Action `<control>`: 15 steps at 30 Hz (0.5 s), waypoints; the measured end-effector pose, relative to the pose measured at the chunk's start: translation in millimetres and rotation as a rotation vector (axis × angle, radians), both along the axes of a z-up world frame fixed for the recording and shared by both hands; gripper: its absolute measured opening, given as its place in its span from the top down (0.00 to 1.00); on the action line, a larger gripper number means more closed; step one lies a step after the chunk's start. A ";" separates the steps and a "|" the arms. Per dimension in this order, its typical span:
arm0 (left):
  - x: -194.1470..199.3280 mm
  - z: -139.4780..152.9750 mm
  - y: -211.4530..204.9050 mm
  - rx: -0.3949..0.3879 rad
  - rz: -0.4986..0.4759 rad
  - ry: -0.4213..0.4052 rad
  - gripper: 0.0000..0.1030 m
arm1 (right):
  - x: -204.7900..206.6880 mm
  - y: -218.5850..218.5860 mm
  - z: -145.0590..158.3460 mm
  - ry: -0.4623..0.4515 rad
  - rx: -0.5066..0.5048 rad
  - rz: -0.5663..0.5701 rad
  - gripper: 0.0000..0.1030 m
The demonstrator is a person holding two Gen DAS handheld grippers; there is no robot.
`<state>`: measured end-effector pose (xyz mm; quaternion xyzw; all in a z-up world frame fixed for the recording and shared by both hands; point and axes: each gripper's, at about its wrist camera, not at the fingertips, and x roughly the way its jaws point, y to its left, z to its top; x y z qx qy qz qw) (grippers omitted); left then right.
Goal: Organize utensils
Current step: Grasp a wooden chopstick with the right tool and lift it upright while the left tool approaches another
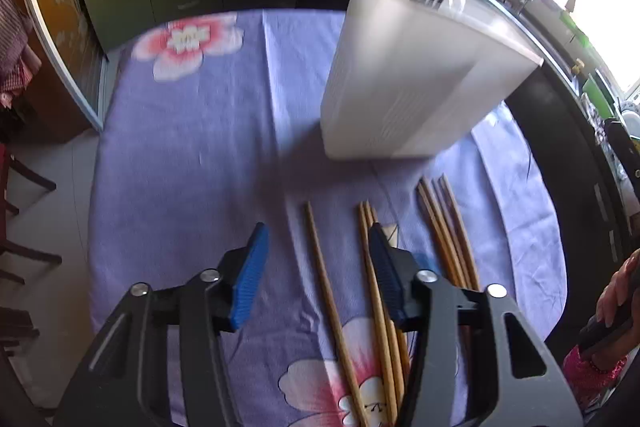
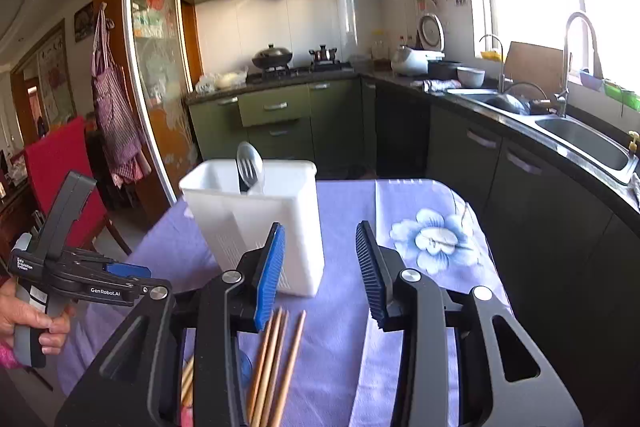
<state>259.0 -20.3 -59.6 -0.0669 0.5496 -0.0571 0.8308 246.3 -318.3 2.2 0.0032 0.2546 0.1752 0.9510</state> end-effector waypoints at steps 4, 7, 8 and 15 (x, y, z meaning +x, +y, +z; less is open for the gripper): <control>-5.2 -28.1 -10.6 0.040 -0.005 0.076 0.69 | -10.7 -10.5 -27.1 0.071 -0.043 -0.004 0.64; -0.1 -36.3 -19.7 0.057 -0.001 0.099 0.69 | -12.9 -19.9 -38.8 0.111 -0.037 -0.009 0.64; 3.3 -37.8 -21.7 0.062 0.001 0.106 0.70 | -15.0 -22.7 -41.3 0.119 -0.034 -0.009 0.64; 12.9 -44.2 -34.2 0.104 0.006 0.132 0.86 | -18.8 -32.3 -43.3 0.130 -0.020 -0.011 0.60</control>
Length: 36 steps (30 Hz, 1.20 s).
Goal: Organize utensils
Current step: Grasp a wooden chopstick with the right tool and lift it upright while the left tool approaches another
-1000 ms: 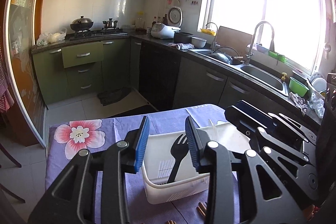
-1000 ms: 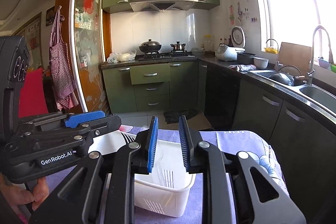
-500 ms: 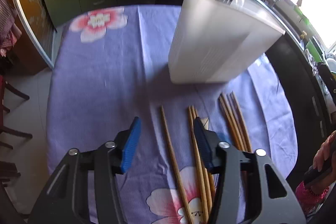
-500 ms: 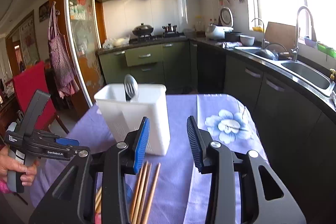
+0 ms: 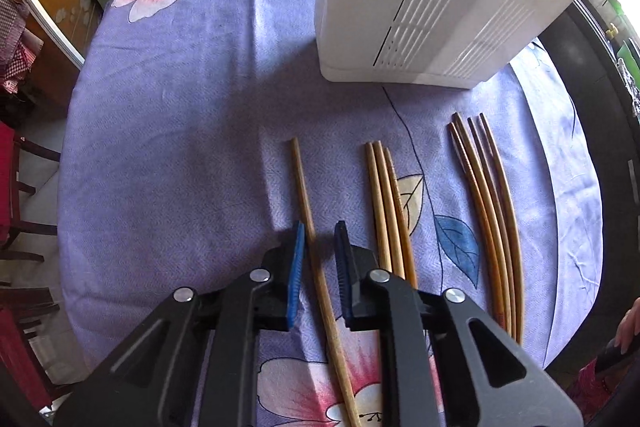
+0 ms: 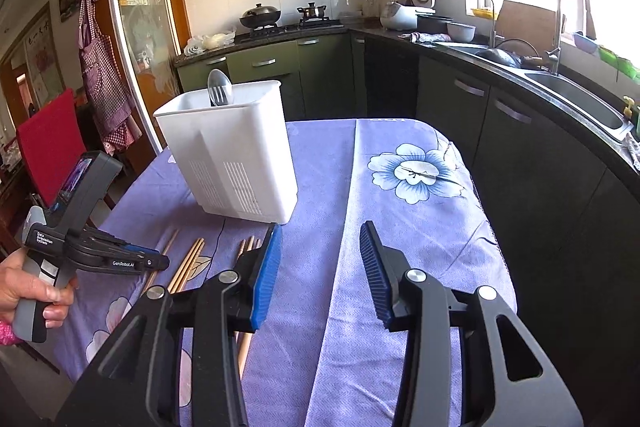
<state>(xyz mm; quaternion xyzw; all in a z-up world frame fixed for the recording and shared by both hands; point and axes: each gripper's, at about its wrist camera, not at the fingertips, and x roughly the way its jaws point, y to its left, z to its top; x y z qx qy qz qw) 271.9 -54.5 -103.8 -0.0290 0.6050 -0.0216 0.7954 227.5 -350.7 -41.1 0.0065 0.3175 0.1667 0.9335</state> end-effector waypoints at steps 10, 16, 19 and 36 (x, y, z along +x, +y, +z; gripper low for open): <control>-3.8 0.0 -10.4 0.028 -0.019 -0.020 0.90 | 17.1 18.5 -3.2 0.084 -0.014 0.078 0.61; -5.6 1.0 -5.6 0.015 -0.027 -0.034 0.90 | 55.0 50.0 -38.0 0.301 -0.035 0.157 0.77; -4.4 3.2 -9.0 0.027 -0.037 -0.046 0.90 | 72.1 68.7 -54.5 0.395 -0.070 0.184 0.87; -9.4 -0.1 -1.3 0.002 -0.100 -0.070 0.90 | 89.4 121.7 -87.0 0.507 -0.293 0.149 0.91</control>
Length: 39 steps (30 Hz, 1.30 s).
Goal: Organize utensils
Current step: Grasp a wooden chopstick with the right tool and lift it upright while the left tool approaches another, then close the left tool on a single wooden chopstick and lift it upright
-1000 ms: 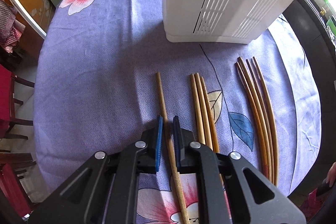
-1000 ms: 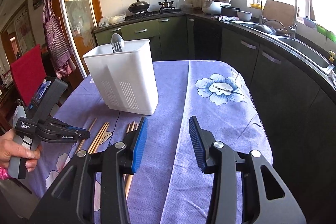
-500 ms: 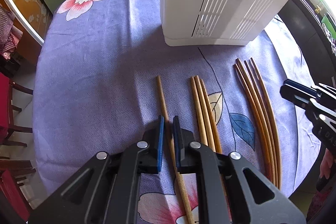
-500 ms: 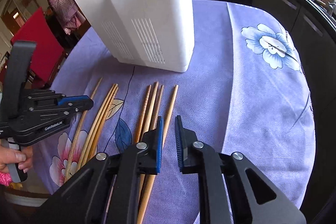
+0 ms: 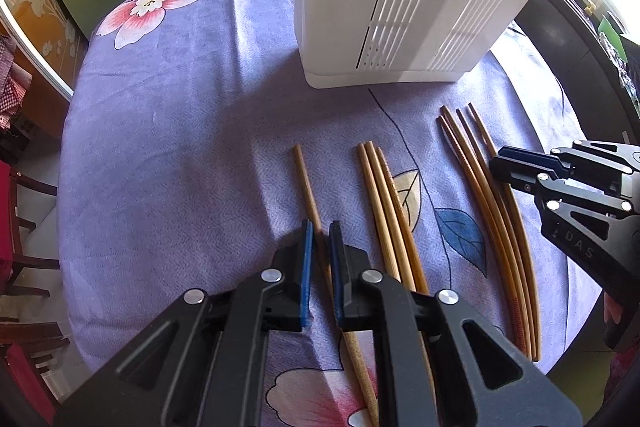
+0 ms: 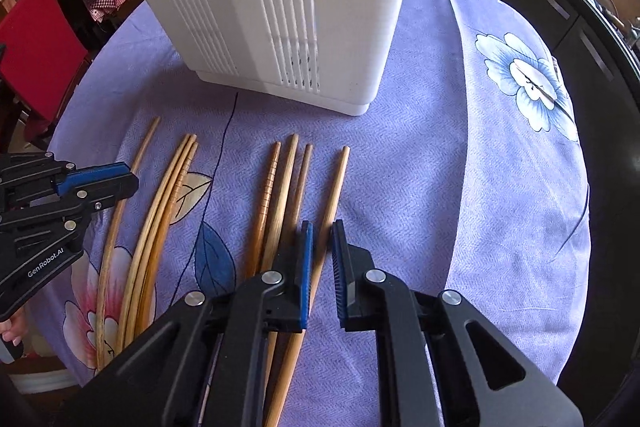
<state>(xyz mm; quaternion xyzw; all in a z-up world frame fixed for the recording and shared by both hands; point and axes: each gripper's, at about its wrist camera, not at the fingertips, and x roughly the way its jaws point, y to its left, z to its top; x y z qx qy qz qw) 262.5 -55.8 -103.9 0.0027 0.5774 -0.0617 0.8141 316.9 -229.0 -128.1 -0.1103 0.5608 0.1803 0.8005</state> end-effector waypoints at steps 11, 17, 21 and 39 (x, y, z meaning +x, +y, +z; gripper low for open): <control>-16.5 25.0 11.0 -0.030 -0.003 -0.096 0.93 | -23.0 -7.6 64.7 -0.129 0.149 -0.004 0.94; -51.6 87.2 18.3 -0.034 -0.013 -0.296 0.96 | -54.8 -38.4 122.4 -0.243 0.283 -0.003 0.94; -70.8 117.4 21.2 -0.039 -0.016 -0.388 0.97 | -75.5 -52.3 144.2 -0.288 0.330 0.002 0.94; 3.5 5.3 14.7 -0.025 0.086 0.010 0.96 | -86.5 -70.2 155.8 -0.318 0.366 0.011 0.94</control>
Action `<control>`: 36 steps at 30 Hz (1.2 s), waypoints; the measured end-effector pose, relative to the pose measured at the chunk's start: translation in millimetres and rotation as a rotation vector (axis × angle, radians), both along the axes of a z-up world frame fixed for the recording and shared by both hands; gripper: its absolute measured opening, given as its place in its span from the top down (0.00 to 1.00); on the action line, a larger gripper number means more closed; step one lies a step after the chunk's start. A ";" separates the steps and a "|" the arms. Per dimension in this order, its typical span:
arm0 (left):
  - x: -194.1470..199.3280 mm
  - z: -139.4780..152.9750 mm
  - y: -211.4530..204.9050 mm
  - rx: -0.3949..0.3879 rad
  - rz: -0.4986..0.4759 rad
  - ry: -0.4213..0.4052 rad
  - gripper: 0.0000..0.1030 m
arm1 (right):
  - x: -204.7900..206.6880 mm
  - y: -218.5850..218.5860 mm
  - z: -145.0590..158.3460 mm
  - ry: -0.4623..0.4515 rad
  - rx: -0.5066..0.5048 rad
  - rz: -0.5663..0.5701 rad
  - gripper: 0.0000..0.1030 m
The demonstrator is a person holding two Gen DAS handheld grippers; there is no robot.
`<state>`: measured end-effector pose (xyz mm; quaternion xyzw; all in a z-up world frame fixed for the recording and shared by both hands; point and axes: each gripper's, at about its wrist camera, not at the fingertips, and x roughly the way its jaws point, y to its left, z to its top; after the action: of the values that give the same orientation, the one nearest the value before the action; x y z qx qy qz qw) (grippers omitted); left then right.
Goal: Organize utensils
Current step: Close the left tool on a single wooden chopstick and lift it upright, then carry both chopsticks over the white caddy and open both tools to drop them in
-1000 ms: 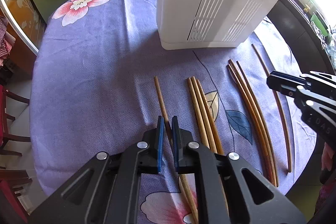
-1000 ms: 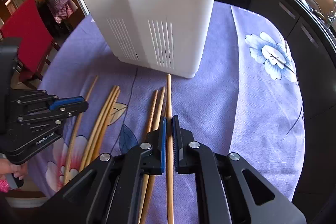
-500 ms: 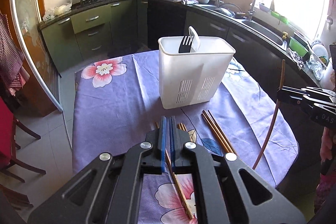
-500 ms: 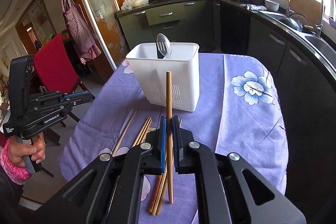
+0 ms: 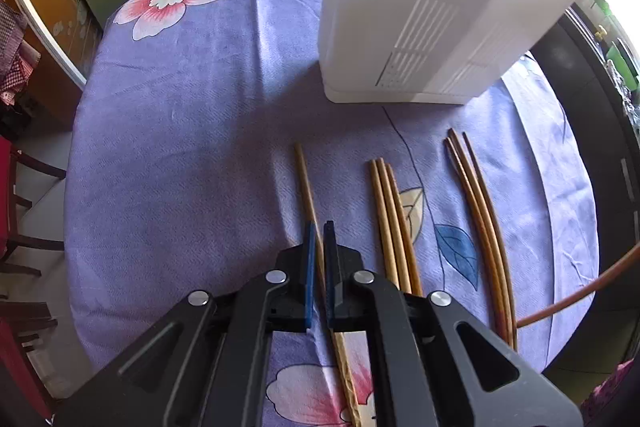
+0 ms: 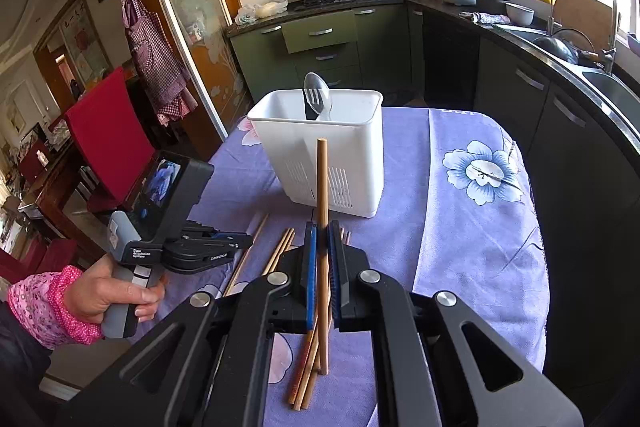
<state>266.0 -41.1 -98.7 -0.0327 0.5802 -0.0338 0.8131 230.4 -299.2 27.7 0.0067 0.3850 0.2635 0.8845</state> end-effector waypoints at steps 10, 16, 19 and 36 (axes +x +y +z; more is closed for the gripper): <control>10.5 -6.4 -5.8 0.049 -0.007 0.019 0.85 | 3.4 -8.0 -3.1 0.002 0.016 -0.006 0.94; 6.4 -3.2 -10.7 0.033 -0.034 0.005 0.94 | 0.9 -7.4 -1.3 0.005 0.020 0.000 0.94; -3.2 12.2 -9.5 0.024 -0.046 -0.047 0.95 | -0.6 -9.1 0.3 0.003 0.018 0.000 0.94; -91.9 114.7 0.4 0.012 -0.107 -0.385 0.95 | -17.8 -9.5 22.2 -0.052 0.018 0.005 0.94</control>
<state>174.1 -40.7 16.0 0.0101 0.4151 -0.0792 0.9063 212.6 -308.7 49.9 0.0069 0.3594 0.2694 0.8934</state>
